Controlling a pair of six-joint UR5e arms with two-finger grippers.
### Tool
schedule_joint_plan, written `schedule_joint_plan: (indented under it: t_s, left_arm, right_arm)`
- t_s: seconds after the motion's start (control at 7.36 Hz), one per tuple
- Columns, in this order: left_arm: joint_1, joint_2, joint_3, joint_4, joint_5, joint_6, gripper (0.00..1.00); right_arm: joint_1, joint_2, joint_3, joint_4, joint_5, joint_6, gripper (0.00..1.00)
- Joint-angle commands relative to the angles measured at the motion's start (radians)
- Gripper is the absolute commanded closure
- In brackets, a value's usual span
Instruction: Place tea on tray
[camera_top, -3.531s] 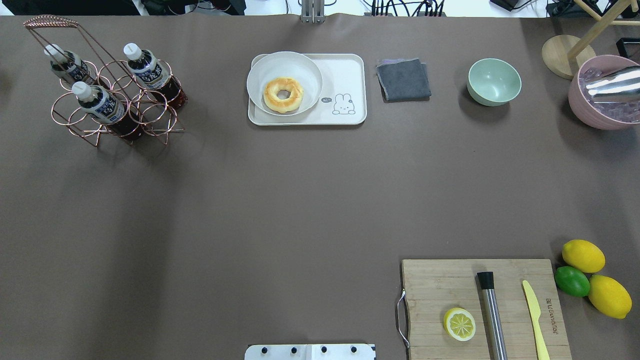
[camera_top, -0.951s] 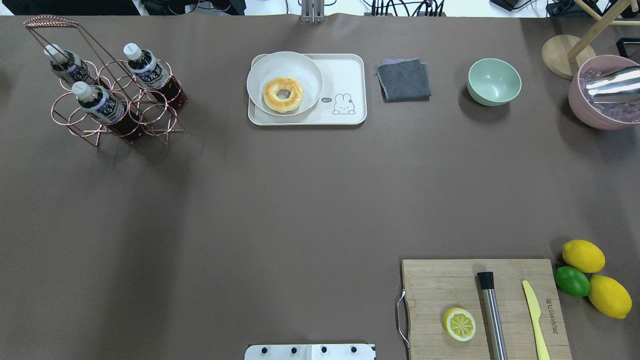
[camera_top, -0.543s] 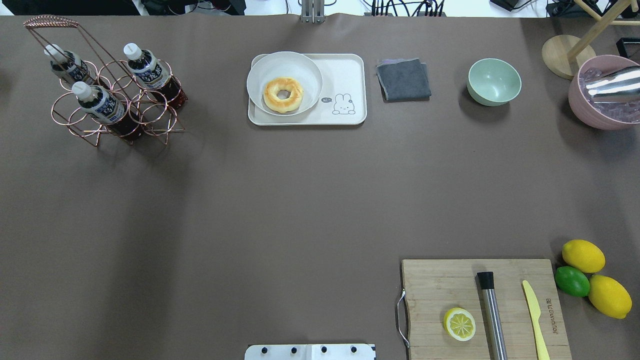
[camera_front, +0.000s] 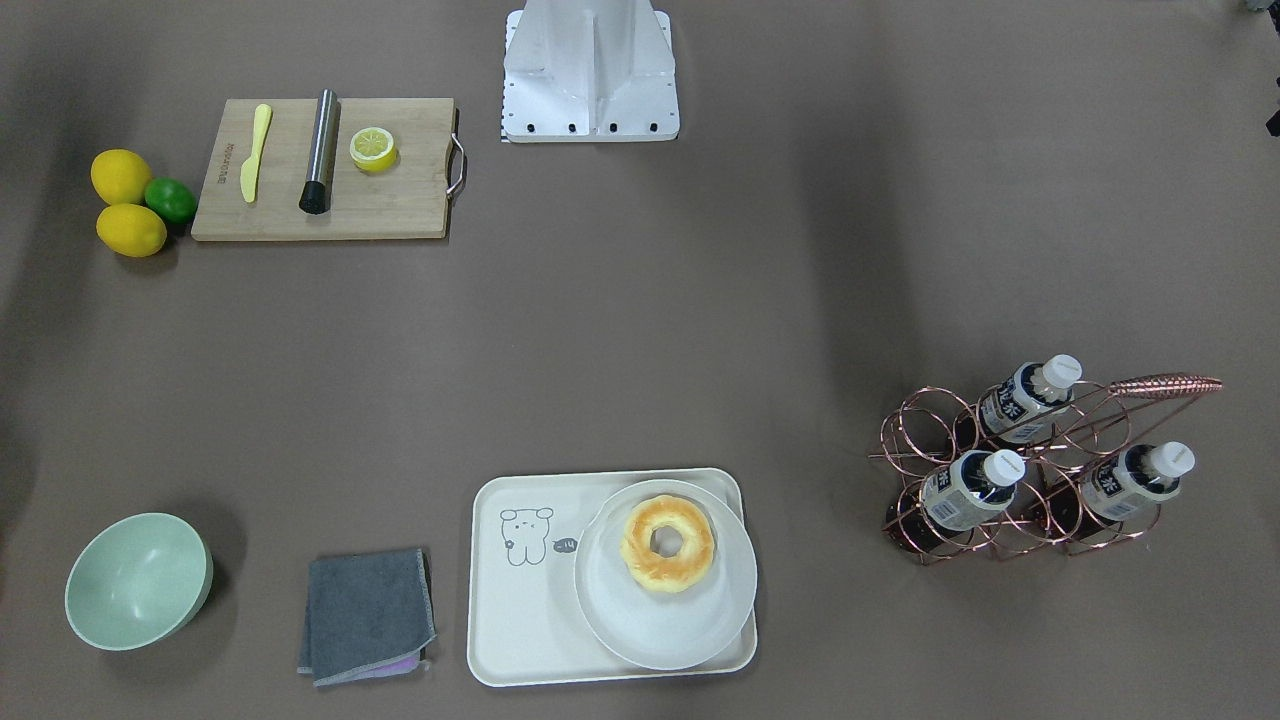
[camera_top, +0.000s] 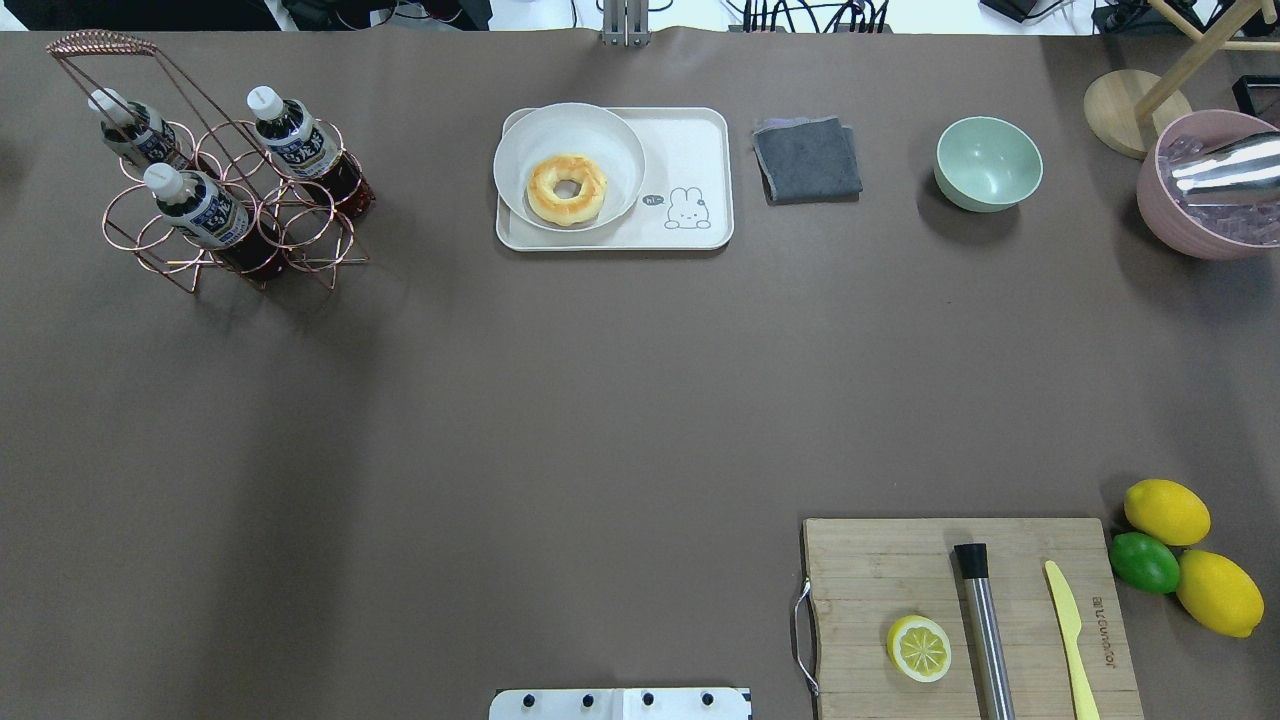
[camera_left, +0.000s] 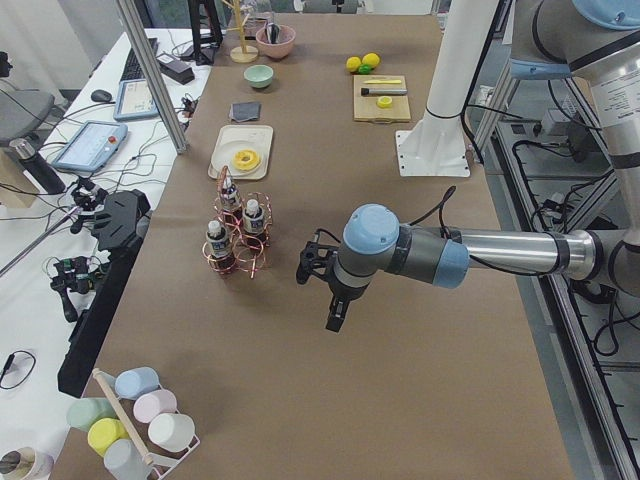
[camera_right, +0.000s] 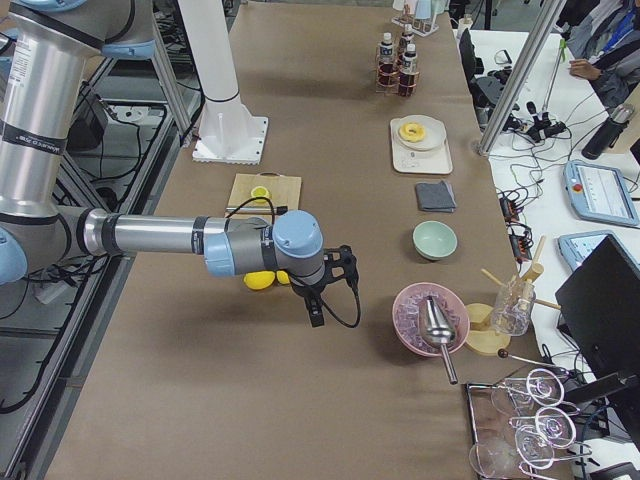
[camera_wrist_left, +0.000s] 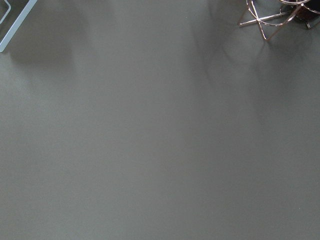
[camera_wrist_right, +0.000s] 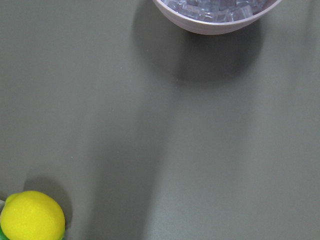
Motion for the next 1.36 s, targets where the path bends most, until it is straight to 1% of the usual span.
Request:
schedule_joint_plan:
  t_s: [0.0,0.41,0.68,0.81,0.95,1.22]
  left_arm:
    - [0.001,0.001,-0.011,-0.049,0.003,-0.086,0.03]
    - [0.012,0.001,-0.011,-0.052,0.011,-0.086,0.03]
    - [0.016,-0.007,-0.009,-0.054,0.009,-0.132,0.03]
    - [0.025,-0.007,-0.006,-0.079,0.008,-0.144,0.03]
    - [0.044,-0.019,-0.006,-0.125,0.008,-0.216,0.03]
    - [0.103,-0.088,-0.002,-0.133,0.008,-0.351,0.03]
  right_arm:
    - [0.000,0.008,-0.003,0.006,-0.003,-0.001,0.00]
    - [0.000,0.002,-0.001,0.009,-0.003,-0.002,0.00]
    - [0.000,0.002,-0.001,0.009,-0.003,-0.008,0.00]
    - [0.000,0.003,-0.004,0.009,-0.011,-0.013,0.00]
    - [0.000,0.005,-0.004,0.009,-0.013,-0.013,0.00]
    - [0.000,0.003,-0.005,0.009,-0.013,-0.014,0.00]
